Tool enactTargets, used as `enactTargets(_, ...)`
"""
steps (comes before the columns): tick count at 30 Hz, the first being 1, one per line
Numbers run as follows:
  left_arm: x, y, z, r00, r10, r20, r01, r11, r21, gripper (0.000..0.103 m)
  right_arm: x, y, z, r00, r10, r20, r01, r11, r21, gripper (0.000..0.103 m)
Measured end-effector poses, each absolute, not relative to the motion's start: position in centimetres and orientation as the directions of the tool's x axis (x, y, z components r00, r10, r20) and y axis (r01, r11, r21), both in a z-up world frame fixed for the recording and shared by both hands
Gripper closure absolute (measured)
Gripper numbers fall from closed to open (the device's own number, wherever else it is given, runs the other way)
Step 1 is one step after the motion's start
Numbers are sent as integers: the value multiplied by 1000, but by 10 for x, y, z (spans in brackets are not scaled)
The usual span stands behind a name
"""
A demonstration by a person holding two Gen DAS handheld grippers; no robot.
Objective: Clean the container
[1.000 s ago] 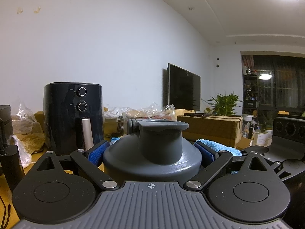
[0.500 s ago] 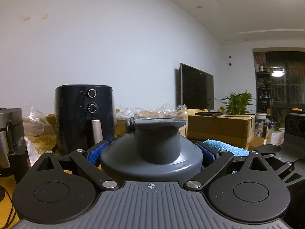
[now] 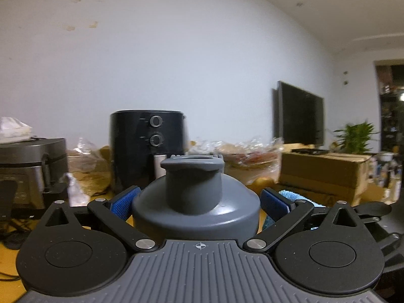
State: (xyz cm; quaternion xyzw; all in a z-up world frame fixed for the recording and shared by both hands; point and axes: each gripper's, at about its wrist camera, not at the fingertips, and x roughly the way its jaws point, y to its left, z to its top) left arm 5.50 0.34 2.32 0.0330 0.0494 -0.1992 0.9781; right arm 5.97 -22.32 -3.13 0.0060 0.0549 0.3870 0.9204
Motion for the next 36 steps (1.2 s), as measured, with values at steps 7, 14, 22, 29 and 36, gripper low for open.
enactTargets(7,46,-12,20,961,-264,-83,272,957,104,0,62,-226,-32,703,704,-100,-702,710,53,82)
enactTargets(14,44,-25,20,983,-166,-73,174,978,112,0,63,-226,-33,709,697,-107,-696,716,51,82)
enactTargets(22,42,-41,18,997,-47,-58,54,992,114,0,64,-228,-35,717,688,-112,-687,724,54,81)
enactTargets(29,39,-55,17,998,52,-43,-47,992,118,0,66,-229,-36,722,681,-120,-680,731,56,81)
enactTargets(36,38,-65,19,992,124,-27,-120,985,121,0,61,-227,-36,723,680,-120,-680,732,54,81)
